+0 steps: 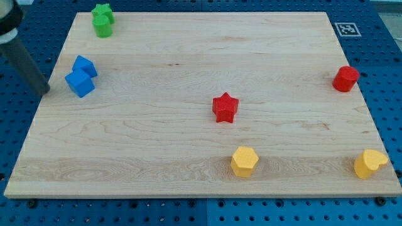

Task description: Slide the blue triangle right a bit

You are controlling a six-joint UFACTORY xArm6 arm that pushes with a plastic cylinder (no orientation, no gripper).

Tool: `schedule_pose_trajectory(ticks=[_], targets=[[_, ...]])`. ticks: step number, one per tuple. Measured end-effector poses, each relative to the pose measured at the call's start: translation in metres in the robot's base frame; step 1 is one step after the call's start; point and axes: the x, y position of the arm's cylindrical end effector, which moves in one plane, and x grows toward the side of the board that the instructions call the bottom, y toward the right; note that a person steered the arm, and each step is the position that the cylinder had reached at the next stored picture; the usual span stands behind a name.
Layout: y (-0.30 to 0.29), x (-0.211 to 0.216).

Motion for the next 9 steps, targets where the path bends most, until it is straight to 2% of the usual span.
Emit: schedule_pose_trajectory(ticks=[1, 2, 3, 4, 7, 9], targets=[[0.0, -0.06], [0.0, -0.066], [0.0, -0.045], [0.022, -0.042], [0.115, -0.03], [0.126, -0.026]])
